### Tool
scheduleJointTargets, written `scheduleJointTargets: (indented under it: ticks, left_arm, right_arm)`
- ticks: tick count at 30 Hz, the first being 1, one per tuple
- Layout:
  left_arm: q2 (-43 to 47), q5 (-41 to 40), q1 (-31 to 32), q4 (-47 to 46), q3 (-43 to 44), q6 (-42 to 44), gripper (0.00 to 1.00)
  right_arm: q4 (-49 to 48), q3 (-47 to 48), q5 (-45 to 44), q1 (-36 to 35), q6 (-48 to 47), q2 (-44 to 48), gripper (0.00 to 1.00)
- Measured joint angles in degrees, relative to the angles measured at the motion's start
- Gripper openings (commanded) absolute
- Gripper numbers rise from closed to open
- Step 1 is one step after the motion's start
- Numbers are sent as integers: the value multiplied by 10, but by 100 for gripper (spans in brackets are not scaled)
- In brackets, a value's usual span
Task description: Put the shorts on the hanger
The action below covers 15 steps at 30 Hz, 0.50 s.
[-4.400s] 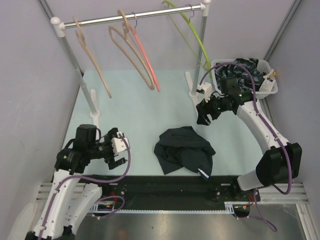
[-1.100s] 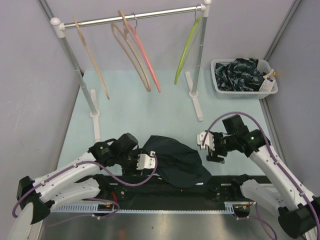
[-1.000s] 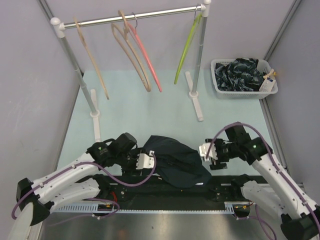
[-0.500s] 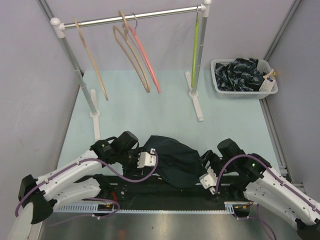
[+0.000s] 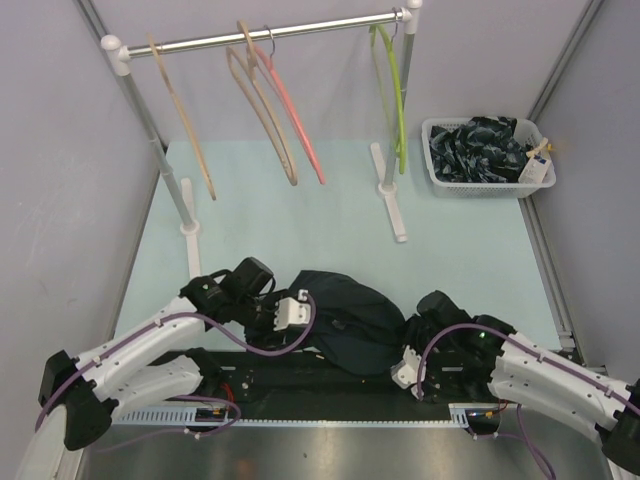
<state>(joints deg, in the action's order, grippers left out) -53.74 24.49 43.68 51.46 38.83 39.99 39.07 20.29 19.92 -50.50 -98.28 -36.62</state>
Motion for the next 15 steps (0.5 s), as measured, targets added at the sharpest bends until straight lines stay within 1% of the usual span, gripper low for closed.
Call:
scheduleJointTargets:
  ticks: [1,4,6,8,13,15]
  left_arm:
    - [0,0,-2,0,0,0,76]
    - [1,0,-8,0,0,1,77]
    - [4,-1,-14,0,0,1,77]
    - [9,-2,-21,0,0,1,77]
    - [32,-6,-30,-7,0,1,76]
    - [36,-10,-30,-15,0,1,76]
  right_arm:
    - [-16,-9,-9,0,-2,-2,0]
    - [-47,-17,-30,-2,17,-2,0]
    - [-51,-3,-42,-7,52,1,0]
    - [-49,24,-54,-11,90,3,0]
    - [-40,149,-72,-15,217,17,0]
    - [-42,177,-73,-15,252,28,0]
